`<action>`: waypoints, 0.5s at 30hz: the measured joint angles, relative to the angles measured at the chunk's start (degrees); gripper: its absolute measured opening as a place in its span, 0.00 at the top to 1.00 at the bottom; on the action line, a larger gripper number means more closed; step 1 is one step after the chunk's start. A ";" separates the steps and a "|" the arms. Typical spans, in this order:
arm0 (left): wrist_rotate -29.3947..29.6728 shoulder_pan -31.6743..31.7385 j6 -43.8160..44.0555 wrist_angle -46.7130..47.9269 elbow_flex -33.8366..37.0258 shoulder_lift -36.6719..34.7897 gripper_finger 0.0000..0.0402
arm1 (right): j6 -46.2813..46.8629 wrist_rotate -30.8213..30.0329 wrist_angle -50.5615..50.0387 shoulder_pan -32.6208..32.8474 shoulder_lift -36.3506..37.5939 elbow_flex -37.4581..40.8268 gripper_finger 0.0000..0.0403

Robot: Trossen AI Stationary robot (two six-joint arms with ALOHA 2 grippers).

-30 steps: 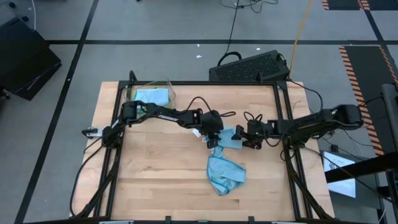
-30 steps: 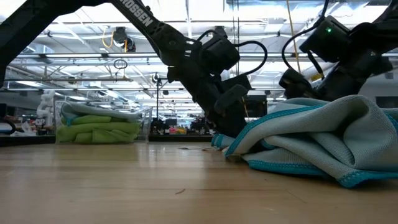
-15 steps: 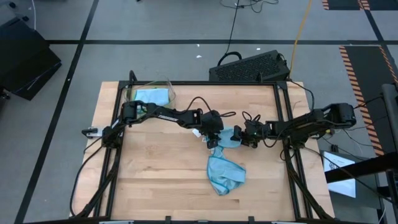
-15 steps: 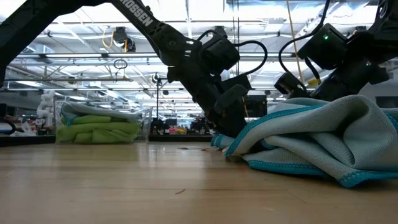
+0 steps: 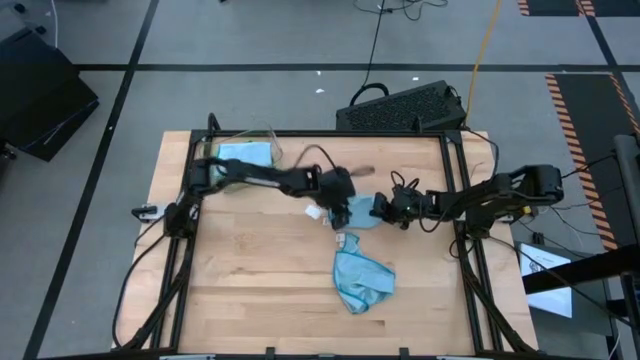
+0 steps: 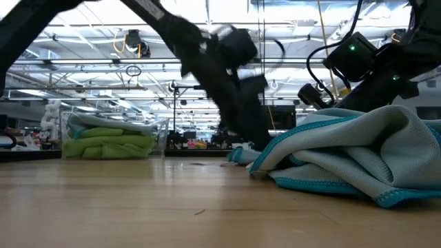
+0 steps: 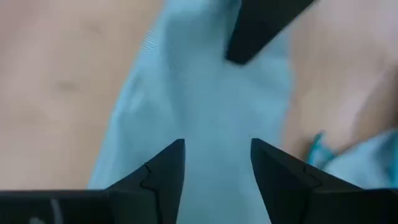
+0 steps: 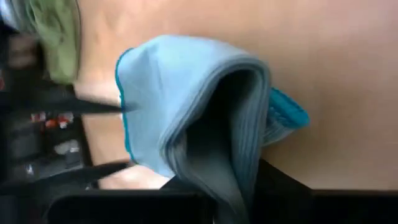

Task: Fold microfiber towels
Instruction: Stack the folded blue microfiber cloth on top of the blue microfiber cloth on the transparent bin

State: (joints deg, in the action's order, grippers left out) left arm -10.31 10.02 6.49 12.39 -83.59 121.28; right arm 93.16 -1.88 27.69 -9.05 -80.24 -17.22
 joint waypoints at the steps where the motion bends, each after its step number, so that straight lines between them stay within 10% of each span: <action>1: 0.00 0.69 1.77 1.27 0.00 -1.85 0.54 | -0.43 -0.02 0.22 -0.77 0.63 0.12 0.96; 15: 1.39 7.81 46.24 15.19 -0.13 -20.86 0.54 | -11.02 7.06 -5.39 -13.54 12.16 -8.39 0.96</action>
State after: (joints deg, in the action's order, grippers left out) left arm -8.92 17.82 52.73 27.58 -83.72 100.41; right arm 82.14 5.18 22.31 -22.59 -68.08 -25.61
